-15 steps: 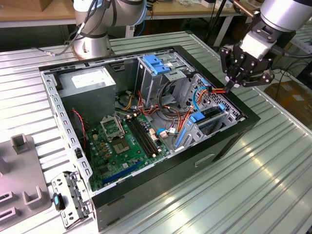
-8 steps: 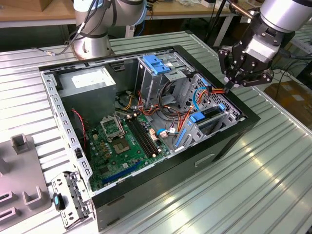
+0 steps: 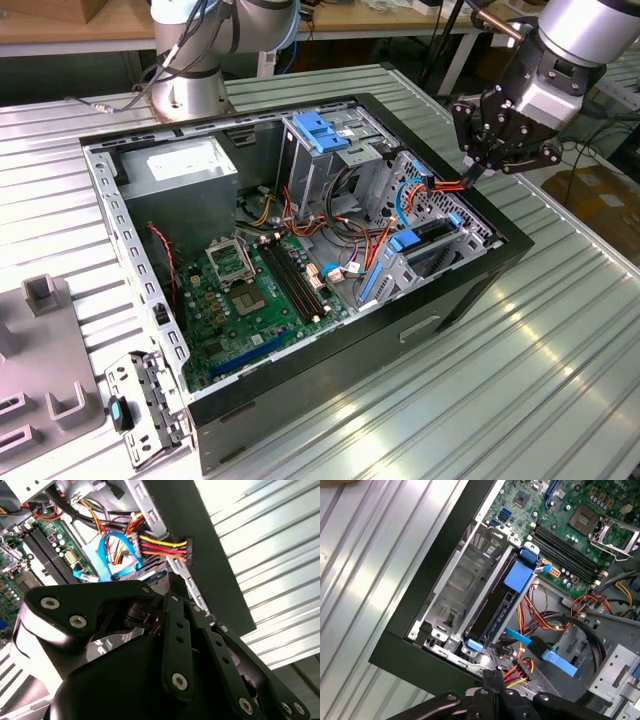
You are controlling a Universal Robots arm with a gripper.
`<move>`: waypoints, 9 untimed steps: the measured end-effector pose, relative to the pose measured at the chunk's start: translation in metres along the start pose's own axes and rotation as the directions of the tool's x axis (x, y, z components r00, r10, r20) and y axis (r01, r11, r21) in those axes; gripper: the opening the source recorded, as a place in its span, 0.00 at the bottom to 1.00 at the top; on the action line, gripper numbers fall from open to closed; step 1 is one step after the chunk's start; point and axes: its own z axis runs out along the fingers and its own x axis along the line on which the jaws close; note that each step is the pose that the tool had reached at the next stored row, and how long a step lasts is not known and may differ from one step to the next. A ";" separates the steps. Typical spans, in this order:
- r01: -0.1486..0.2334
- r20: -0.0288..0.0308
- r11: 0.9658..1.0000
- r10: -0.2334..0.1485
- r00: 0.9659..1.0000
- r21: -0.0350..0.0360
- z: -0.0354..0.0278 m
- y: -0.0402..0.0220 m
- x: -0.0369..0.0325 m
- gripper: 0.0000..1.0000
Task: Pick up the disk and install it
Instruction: 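Insert the first disk wire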
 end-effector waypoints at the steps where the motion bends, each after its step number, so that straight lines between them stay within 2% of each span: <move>1: 0.002 0.000 1.000 -0.002 1.000 0.000 0.0006 -0.0029 0.0007 0.11; 5: 0.015 0.002 1.000 -0.015 1.000 -0.001 0.0037 -0.0121 0.0022 0.11; 9: 0.085 0.009 0.996 -0.085 0.996 -0.005 0.0044 -0.0131 0.0026 0.11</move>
